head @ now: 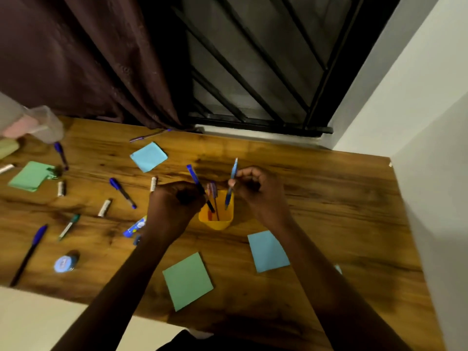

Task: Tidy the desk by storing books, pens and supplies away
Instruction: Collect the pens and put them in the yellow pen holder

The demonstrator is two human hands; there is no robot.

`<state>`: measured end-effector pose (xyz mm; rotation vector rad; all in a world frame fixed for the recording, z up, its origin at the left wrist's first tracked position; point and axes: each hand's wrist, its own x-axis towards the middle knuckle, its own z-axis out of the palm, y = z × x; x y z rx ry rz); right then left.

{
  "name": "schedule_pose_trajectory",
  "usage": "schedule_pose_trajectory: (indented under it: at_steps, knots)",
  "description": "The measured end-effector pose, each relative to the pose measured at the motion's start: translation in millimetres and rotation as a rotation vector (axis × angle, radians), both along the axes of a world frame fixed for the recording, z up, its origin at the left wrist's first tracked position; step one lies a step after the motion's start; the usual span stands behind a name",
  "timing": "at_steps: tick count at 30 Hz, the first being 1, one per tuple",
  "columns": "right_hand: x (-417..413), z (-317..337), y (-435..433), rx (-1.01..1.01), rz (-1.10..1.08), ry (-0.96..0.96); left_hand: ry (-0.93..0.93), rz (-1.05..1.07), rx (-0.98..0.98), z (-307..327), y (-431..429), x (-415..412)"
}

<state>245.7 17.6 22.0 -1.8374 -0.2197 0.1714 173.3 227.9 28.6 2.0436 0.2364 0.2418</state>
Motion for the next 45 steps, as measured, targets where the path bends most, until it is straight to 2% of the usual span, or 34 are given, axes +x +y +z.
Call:
schedule_pose_trajectory:
  at_steps: [5,9,16,23,30,35,40,45]
  knots:
    - [-15,-13,30,-0.267,0.12,-0.108,0.115,0.048,0.052,-23,1,-4]
    - [-19,-21,40,-0.452,0.161,-0.166,0.101,0.058,0.157,-30,1,-6]
    - [-27,-24,47,-0.415,0.189,-0.133,0.165,0.101,0.18,-31,9,-15]
    - [-46,-4,67,-0.311,0.108,-0.368,0.22,0.209,0.095,-27,46,-51]
    - [-67,8,137,-0.267,0.17,-0.399,0.182,0.284,0.079,-20,106,-94]
    - [-68,0,198,-0.391,0.251,-0.36,0.19,0.338,0.175,-23,181,-126]
    - [-55,-24,260,-0.479,0.327,-0.291,0.285,0.448,0.239,-31,260,-150]
    - [-42,-53,316,-0.66,0.364,-0.255,0.399,0.533,0.269,-52,325,-167]
